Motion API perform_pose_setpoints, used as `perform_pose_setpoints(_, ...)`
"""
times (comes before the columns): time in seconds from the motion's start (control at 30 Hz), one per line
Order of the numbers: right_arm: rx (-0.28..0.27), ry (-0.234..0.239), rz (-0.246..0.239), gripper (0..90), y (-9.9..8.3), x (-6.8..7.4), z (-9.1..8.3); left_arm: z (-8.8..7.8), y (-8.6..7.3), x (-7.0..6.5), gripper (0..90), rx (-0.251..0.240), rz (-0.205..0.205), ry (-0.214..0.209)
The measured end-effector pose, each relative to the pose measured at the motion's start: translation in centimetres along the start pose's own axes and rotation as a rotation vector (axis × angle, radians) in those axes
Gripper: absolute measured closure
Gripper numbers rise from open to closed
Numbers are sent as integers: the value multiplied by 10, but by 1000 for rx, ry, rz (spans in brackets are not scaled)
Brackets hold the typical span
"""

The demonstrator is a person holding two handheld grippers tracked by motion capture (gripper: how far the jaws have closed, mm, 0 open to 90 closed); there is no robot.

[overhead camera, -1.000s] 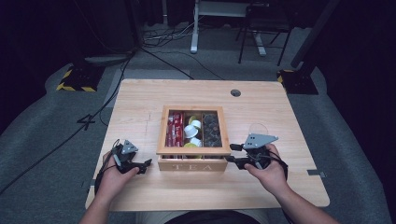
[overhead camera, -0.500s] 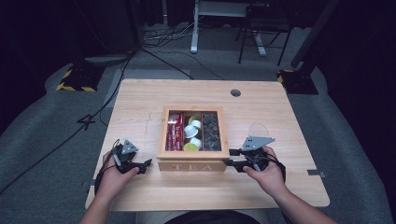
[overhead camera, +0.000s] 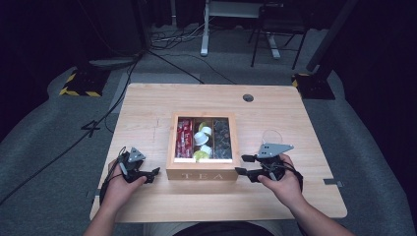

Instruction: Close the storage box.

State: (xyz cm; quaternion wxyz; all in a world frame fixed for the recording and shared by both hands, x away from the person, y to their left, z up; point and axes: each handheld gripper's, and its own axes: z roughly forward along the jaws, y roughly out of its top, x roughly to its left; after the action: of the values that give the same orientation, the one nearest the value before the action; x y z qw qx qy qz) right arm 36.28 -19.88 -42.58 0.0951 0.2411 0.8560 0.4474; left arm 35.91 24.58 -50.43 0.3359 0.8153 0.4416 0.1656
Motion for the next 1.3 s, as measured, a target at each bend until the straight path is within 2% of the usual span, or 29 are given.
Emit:
perform_pose_setpoints(0.13, -13, -8, -7, 398, 6, 0, -2, 0, 0, 0, 164, 0, 1, 1)
perform_pose_setpoints(0.37, -32, 24, 16, 334, 11, -7, 0, 0, 0, 0, 163, -1, 0, -4)
perform_pose_setpoints(0.5, -84, 80, 57, 277, 17, -18, -10, 0, 0, 0, 149, 3, 3, -10)
perform_pose_setpoints(0.67, -92, 39, 12, 179, 22, -30, -34, 0, 0, 1, 149, 2, 8, -12)
perform_pose_setpoints(0.77, -92, 4, 12, 172, 20, -39, -50, -2, -2, 3, 150, 7, 5, -7)
perform_pose_setpoints(1.03, -69, -106, 53, 171, 3, -67, -85, -3, -3, 5, 148, 6, 2, -7)
perform_pose_setpoints(1.17, -22, -181, 69, 177, -12, -82, -95, -3, -2, 7, 147, 8, 6, -10)
perform_pose_setpoints(1.3, -2, -229, 99, 177, -26, -96, -103, -3, -2, 10, 147, 7, 9, -11)
